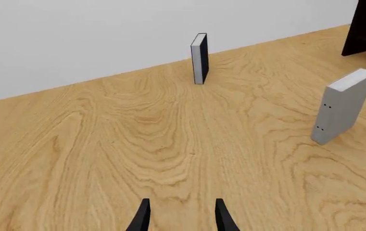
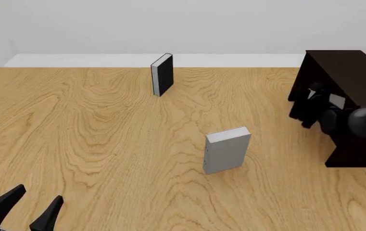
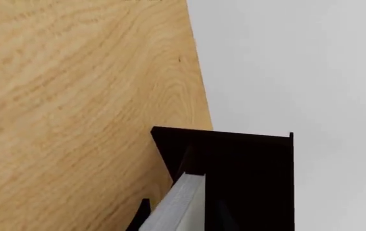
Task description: Pick up the book on the right and place it on the cabinet shelf.
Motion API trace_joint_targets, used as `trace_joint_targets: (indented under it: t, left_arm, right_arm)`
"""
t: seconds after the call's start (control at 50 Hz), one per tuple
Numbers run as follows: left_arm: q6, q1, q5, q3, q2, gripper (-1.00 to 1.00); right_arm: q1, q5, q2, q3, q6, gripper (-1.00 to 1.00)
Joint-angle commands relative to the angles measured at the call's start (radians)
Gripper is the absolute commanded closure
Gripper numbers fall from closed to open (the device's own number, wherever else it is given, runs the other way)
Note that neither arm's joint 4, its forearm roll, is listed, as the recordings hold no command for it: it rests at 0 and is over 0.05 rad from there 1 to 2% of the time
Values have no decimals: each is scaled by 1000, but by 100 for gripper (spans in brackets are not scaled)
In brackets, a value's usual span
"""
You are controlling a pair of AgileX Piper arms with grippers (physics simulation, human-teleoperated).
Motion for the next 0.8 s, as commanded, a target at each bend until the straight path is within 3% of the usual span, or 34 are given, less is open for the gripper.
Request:
trace_joint_targets:
  t: [0.02, 0.8]
  left_arm:
    - [0, 1, 0, 0, 1, -100]
    - [0, -4, -5, 0, 5, -100]
  right_arm:
    - [17, 4, 18, 2, 12, -100]
    - [91, 26, 38, -21, 22, -100]
